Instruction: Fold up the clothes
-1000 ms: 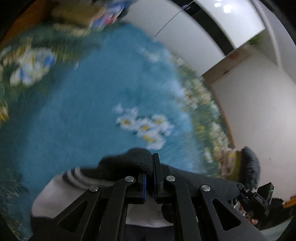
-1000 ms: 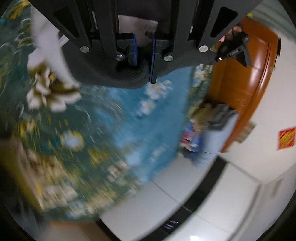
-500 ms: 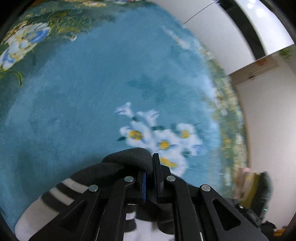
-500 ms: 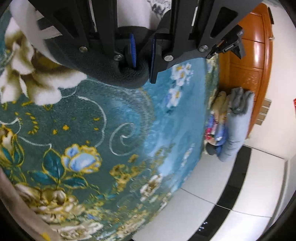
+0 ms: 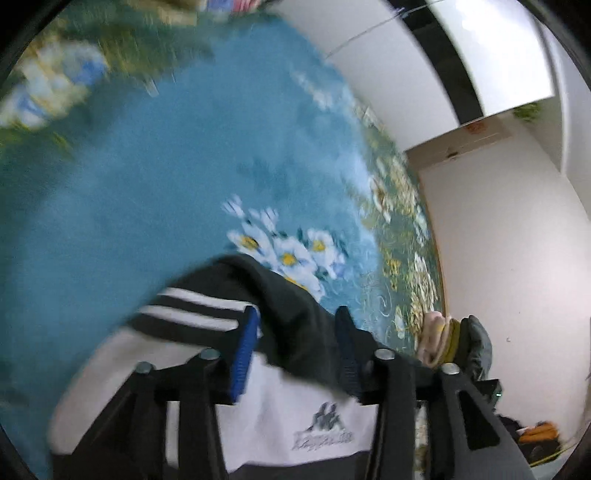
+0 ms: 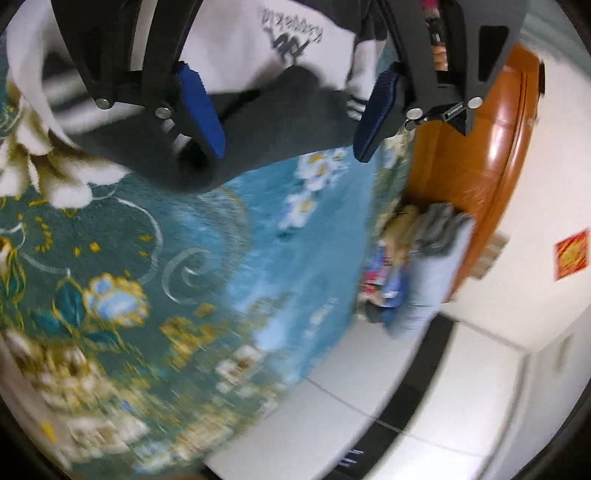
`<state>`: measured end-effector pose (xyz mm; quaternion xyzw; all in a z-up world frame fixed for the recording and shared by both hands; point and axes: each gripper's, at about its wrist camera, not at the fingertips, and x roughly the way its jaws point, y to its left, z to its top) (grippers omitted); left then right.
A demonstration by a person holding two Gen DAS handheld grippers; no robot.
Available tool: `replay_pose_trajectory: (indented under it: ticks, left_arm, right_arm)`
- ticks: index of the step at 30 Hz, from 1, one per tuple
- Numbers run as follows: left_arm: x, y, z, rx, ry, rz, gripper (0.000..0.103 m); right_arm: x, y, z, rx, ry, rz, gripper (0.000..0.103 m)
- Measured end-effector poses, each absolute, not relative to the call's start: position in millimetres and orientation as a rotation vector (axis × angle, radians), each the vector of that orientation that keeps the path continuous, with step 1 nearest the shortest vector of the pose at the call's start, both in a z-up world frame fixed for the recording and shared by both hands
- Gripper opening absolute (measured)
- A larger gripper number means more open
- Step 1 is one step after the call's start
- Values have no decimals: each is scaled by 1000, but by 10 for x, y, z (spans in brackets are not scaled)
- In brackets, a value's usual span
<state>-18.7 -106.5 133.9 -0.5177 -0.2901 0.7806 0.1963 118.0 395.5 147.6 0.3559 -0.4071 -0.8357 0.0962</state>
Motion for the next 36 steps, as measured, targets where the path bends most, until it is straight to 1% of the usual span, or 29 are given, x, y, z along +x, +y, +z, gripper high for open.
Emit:
replay_pose_trajectory:
  ticks: [1,2,5,9,12,16,17,18,19,20,21,22,23,26,31,34,36]
  left_arm:
    - [-56,-1197,1420,-1421,-778,2242,56]
    - [74,-1329,1489,-1396,-743,2296,57]
    - [472,-1703,1306,-1475,-655,2432,57]
    - [866,-2015,821,-1642,-730,2435,57]
    - [1027,-2064,533,-1709,-826,2386,57]
    - [1054,-1940,475,-1712,-810,2404,56]
    - [1047,-1913,492,-1710,-802,2412,54]
    - [1040,-1886,508,-1708,-794,2419,48]
    - [1033,-1860,524,-1708,-786,2426,31]
    - [1025,-1842,530,-1717,-773,2427,25]
    - [1024,-1820,537,-1721,-751,2432,23]
    - [1027,-1809,548,-1715,-726,2443,16]
    - [1029,-1802,563,-1707,-700,2455,13]
    - [1009,-1885,726,-1669,-633,2526,12]
    - [787,-2091,1186,-1540,-459,2778,12]
    - [616,-2231,1383,-1505,-276,2887,12]
    - [392,-2151,1452,-1491,-144,2930,12]
  right_arm:
    - [1303,3928,1558,1006,-1182,-2484,78]
    - [1479,3923,1613,950,-1169,-2497,79]
    - [2020,3976,1584,822,-1205,-2582,85]
    - [2423,4051,1295,852,-1340,-2591,86]
    - [2551,4026,1135,883,-1391,-2567,86]
    - [2563,3937,1057,921,-1392,-2542,86]
    - [2561,3918,1038,930,-1391,-2536,86]
    - [2559,3898,1020,939,-1390,-2529,86]
    - [2559,3881,1004,948,-1390,-2525,86]
    - [2563,3873,996,954,-1390,-2525,86]
    - [2571,3869,986,960,-1390,-2525,86]
    - [2590,3874,971,964,-1392,-2528,86]
    - [2609,3882,958,969,-1395,-2529,86]
    - [2653,3930,943,984,-1404,-2531,86]
    - [2718,3991,977,1005,-1382,-2554,86]
    - [2751,4022,985,1003,-1389,-2567,86]
    - [2772,4029,977,998,-1411,-2567,86]
